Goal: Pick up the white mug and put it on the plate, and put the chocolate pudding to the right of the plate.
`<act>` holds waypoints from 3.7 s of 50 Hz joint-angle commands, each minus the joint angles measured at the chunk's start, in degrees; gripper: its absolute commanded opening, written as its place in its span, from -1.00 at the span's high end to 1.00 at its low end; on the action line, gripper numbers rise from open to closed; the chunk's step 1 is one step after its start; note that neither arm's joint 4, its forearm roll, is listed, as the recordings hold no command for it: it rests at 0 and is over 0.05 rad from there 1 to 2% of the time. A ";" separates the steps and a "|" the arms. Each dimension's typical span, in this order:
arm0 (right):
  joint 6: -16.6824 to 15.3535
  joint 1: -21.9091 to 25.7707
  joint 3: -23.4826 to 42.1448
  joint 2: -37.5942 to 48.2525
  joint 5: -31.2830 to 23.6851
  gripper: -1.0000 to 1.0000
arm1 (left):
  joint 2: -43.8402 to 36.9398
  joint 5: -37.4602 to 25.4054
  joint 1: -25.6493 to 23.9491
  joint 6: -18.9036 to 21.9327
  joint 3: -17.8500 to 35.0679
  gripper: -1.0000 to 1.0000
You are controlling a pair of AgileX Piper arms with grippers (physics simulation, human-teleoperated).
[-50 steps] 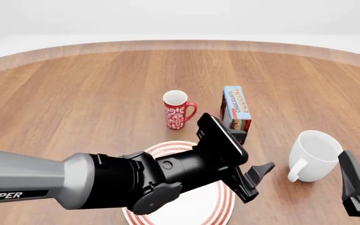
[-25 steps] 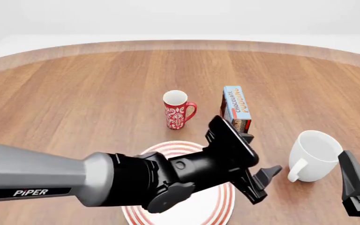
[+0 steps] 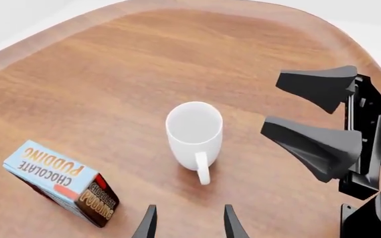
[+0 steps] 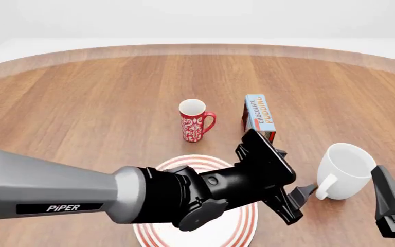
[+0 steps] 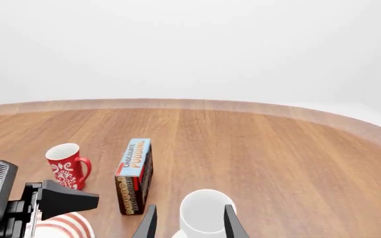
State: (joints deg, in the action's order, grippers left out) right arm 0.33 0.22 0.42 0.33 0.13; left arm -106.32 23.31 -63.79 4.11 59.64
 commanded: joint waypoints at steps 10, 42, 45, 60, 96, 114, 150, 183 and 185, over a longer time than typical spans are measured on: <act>0.11 0.10 -0.09 -0.04 0.05 -1.00 | -3.05 -1.85 -0.48 0.03 3.62 -1.00; 0.12 0.09 -0.06 -0.15 0.08 -1.00 | -6.70 -4.50 -1.44 0.18 8.28 -1.00; 0.13 0.10 -0.07 -0.16 0.08 -1.00 | -7.01 -4.75 -1.51 0.20 8.67 -1.00; 0.23 0.16 -0.04 -0.17 0.07 -1.00 | -8.44 -6.39 -1.38 0.77 11.23 -1.00; 0.54 0.22 -0.06 -0.26 -0.11 -1.00 | -11.68 -10.11 -1.97 2.23 16.50 -1.00; 0.64 0.21 -0.01 -0.31 -0.20 -1.00 | -13.53 -11.39 -1.60 2.57 19.04 -1.00; 0.99 0.19 -0.01 -0.31 -0.23 -1.00 | -16.26 -12.79 -2.12 2.77 22.51 -1.00; 1.27 0.28 0.15 -0.31 -0.46 -1.00 | -19.01 -15.67 -2.61 2.59 26.55 -1.00; 1.29 0.29 0.16 -0.31 -0.46 -1.00 | -19.09 -15.72 -2.62 2.56 26.64 -1.00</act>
State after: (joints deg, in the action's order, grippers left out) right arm 1.46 0.43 0.48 0.02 -0.20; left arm -124.69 8.38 -66.26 6.78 85.11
